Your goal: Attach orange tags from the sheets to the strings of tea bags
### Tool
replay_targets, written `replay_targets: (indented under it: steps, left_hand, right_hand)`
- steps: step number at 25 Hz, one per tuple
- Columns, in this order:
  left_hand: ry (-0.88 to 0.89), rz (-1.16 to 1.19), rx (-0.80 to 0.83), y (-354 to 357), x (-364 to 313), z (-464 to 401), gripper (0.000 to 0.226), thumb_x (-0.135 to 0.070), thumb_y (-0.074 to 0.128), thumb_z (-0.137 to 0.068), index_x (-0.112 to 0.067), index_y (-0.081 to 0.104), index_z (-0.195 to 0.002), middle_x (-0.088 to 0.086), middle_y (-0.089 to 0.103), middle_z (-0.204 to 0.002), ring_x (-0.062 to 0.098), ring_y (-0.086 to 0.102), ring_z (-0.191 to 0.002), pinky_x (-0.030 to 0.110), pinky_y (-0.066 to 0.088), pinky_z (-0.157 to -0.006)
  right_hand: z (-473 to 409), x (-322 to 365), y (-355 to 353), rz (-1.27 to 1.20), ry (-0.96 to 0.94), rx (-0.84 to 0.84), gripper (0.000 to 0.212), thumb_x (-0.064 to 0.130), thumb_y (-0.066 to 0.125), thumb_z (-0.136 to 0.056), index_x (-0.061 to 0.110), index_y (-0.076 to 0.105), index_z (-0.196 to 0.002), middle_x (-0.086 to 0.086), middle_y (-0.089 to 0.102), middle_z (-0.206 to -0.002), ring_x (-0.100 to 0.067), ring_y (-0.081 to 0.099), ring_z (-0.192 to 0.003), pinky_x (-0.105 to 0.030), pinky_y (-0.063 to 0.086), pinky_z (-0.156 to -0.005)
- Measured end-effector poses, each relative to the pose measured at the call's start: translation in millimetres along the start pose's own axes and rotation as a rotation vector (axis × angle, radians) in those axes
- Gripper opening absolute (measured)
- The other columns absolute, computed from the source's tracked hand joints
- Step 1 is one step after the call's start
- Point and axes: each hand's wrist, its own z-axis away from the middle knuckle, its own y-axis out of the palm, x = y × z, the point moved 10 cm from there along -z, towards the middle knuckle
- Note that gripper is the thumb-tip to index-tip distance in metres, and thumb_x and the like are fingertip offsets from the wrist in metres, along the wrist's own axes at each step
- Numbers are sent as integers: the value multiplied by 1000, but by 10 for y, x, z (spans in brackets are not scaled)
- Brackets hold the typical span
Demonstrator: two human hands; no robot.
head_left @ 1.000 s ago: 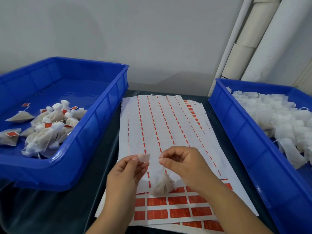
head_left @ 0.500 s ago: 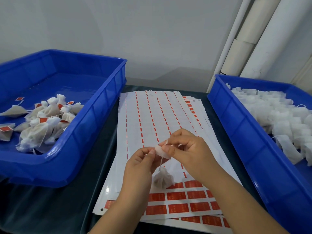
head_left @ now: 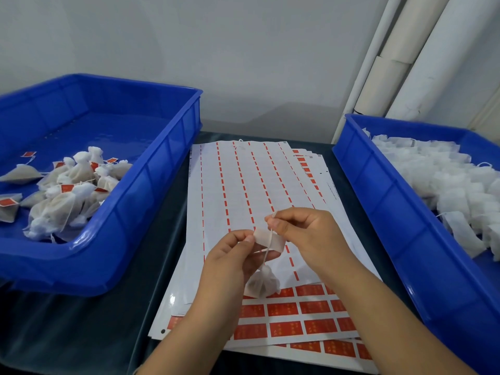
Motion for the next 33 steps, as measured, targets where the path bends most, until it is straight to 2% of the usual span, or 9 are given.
replay_targets:
  steps: [6,11,17,20,22,25,27,29,33]
  left_hand:
    - [-36,84,131,106,-6,22,20,-8,46,-94,-4,65,-100,14,72,-94,29,70,-82,36,52,-87]
    - [-63,128,224,166,16,33,22,-5,44,-91,-3,65,-97,14,69,-84,20,65,-64,31,51,-66]
    - [-86,115,177,115,70,-7,25,-20,57,-88,-13,76,-75,10,71,-80,15,64,-60,30,51,-62]
    - [-79,77,153,102,75,-34,16,-25,63,-84,-26,76,-75,8,71,-79,14,62,-59,29,51,-63]
    - [-53,47,147,88,56,-41,12,-31,66,-78,-26,77,-75,7,71,-78,14,60,-62,28,51,-65]
    - [4,-71,135,65,38,-44,29,-44,61,-66,-22,77,-76,2,67,-72,16,56,-67,26,51,-69]
    - [28,-121,110,37,26,-48,32,-47,58,-65,-24,77,-74,-1,64,-65,16,55,-67,26,52,-69]
    - [36,-133,94,11,20,-59,30,-48,57,-64,-26,76,-74,-5,65,-63,16,59,-71,28,53,-71]
    - [131,-242,72,16,-62,-85,23,-36,67,-66,-33,70,-88,-15,71,-79,9,68,-77,20,53,-71]
  right_hand:
    - [-8,-10,-19,-9,-4,-5,15,26,66,-84,40,68,-78,34,65,-76,11,61,-85,-4,49,-70]
    - [-9,34,-46,-24,-24,8,16,26,67,-83,40,69,-77,30,68,-80,8,63,-85,-6,50,-73]
    - [-17,99,-46,16,-43,15,15,28,68,-83,41,68,-76,32,67,-74,10,63,-81,-2,47,-68]
    - [-12,113,-17,4,-43,34,14,29,68,-82,41,68,-76,31,67,-76,8,63,-81,-3,48,-68]
    - [-23,105,-17,-12,-28,40,14,28,68,-83,39,68,-75,27,68,-75,6,64,-78,-4,48,-65]
    - [-28,65,-37,-29,-4,39,11,27,67,-85,34,69,-77,18,69,-71,-1,66,-70,-9,51,-61]
    - [2,27,-16,-42,16,70,8,26,70,-82,33,68,-83,14,71,-75,-5,67,-72,-15,54,-65]
    - [41,7,0,-28,22,93,21,23,76,-75,35,65,-90,13,71,-76,-5,68,-75,-14,54,-70]
    - [65,-9,-60,-7,32,52,34,18,77,-75,39,61,-97,14,71,-78,-2,68,-79,-10,52,-70]
